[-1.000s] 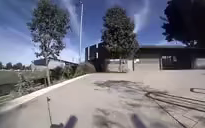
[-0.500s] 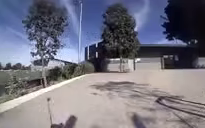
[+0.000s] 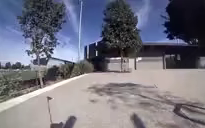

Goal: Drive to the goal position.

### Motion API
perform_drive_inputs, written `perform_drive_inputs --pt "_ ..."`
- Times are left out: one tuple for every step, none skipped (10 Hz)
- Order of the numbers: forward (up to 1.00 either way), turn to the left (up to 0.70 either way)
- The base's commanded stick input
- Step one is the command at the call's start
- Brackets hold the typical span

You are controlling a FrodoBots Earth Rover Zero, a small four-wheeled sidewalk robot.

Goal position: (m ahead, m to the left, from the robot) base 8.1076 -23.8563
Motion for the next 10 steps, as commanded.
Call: perform_drive_inputs --pt "1.0 0.0" --pt "1.0 0.0" --pt "1.0 0.0" --pt "1.0 0.0" --pt "1.0 0.0" --pt "1.0 0.0" --pt "1.0 0.0" --pt "1.0 0.0" --pt "1.0 0.0" --pt "1.0 -0.4"
